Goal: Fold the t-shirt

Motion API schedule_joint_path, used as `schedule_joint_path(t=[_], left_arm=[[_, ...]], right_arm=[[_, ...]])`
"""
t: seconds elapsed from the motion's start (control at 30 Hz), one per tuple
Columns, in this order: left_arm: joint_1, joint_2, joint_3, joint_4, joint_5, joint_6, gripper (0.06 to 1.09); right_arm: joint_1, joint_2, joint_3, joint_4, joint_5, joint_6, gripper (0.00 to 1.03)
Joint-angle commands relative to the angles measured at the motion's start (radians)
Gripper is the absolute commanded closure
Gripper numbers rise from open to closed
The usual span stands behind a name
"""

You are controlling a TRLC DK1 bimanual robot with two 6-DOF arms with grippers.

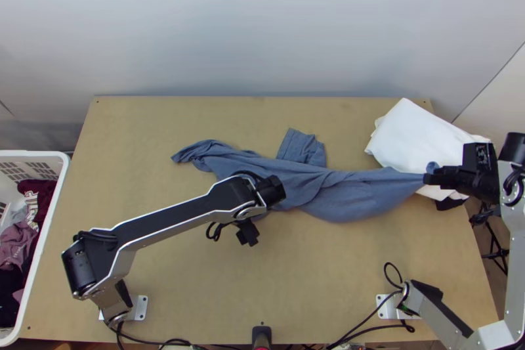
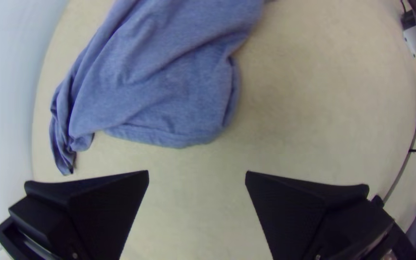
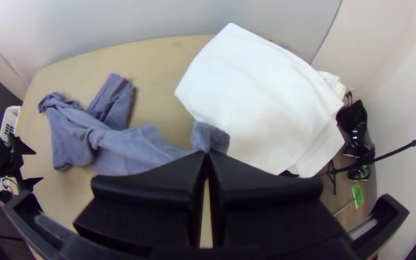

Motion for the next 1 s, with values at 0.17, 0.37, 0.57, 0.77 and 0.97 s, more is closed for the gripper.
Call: schedule_joint_path(t=[0.17, 0.37, 0.57, 0.77, 0.97], left_arm=[[0.004, 0.049, 0.017, 0.043, -0.045, 0.000, 0.11], [-0.023, 0.105, 0.025, 0.064, -0.051, -0.026, 0.11], [-0.048, 0.158, 0.060, 0.081, -0.060, -0.029, 0.14], [-0.046, 0.233, 0.123, 0.084, -0.060, -0.038, 0.20], [-0.034, 0.295, 0.175, 0.086, -0.060, -0.043, 0.33]], right_arm=[[-0.068, 0.011, -0.077, 0.123, 0.106, -0.008, 1.00], [0.001, -0.001, -0.095, 0.123, 0.106, 0.002, 1.00], [0.021, -0.010, -0.097, 0.123, 0.106, 0.004, 1.00], [0.021, -0.023, -0.100, 0.123, 0.107, -0.001, 1.00], [0.024, -0.024, -0.072, 0.117, 0.107, -0.004, 1.00]])
